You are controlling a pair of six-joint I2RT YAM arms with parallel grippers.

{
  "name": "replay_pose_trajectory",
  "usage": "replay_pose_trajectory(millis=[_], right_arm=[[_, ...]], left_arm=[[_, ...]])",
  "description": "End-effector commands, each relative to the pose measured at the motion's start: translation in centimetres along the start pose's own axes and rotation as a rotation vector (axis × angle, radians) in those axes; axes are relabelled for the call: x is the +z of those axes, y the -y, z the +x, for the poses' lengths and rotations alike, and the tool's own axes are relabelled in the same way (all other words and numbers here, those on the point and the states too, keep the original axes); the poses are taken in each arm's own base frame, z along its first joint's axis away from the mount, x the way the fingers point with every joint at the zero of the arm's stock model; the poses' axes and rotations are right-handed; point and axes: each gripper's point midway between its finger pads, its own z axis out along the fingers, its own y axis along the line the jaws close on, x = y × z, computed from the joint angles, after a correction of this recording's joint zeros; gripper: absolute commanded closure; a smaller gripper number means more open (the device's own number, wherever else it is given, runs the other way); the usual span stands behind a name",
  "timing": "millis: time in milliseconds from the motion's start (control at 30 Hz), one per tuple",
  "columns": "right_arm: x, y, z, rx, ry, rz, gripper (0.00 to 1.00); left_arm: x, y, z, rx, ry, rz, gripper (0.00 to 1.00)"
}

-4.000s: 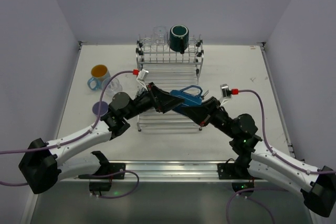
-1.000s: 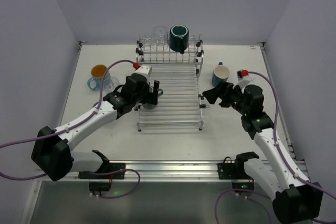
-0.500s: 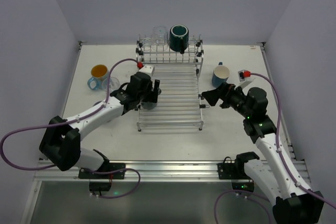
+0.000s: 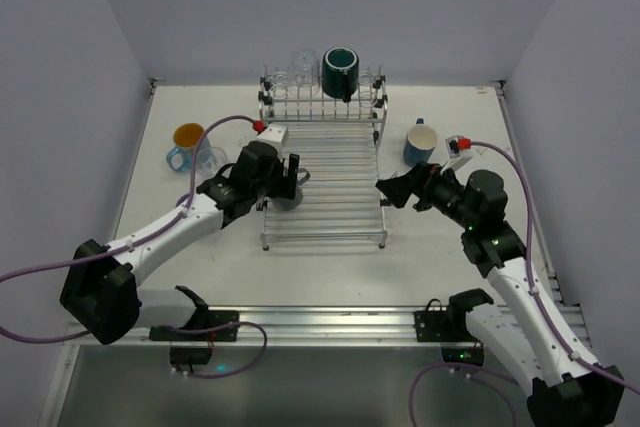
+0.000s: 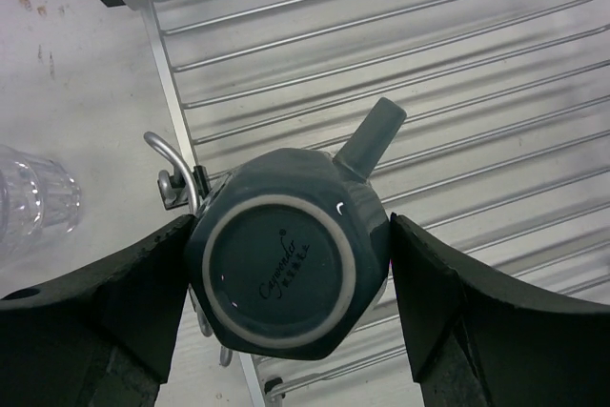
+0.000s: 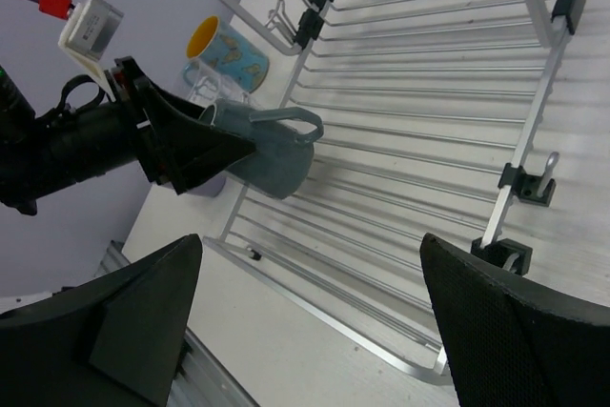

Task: Unload the cups from the dish rack

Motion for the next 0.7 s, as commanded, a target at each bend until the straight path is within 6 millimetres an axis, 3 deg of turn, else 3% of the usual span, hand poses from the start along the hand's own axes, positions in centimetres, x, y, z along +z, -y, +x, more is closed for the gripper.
replay_pose_trajectory(millis=[0, 167, 400, 533, 667], right_arm=[[0.0, -2.3, -1.2, -0.014, 0.034, -0.049, 0.01], [0.1, -4.9, -0.8, -0.006, 0.028, -0.116, 0.01], [1.1, -8.1, 1.6, 0.071, -0.011, -0.240, 0.01], [2.1, -8.8, 3.0, 0.103, 0.003, -0.326, 0.01], [2.6, -8.6, 3.9, 0.126, 0.011, -0.352, 0.01]], left_arm=[[-3.6, 1.3, -6.2, -0.062, 0.210, 0.078, 0.91], [-5.0, 2.4, -7.6, -0.083, 0.246, 0.146, 1.00], [-7.1, 4.9, -9.5, -0.140, 0.288, 0.286, 1.00], [-9.3, 7.7, -10.7, -0.206, 0.315, 0.467, 1.00], [-13.5, 10.4, -12.7, -0.288, 0.390, 0.686, 1.00]])
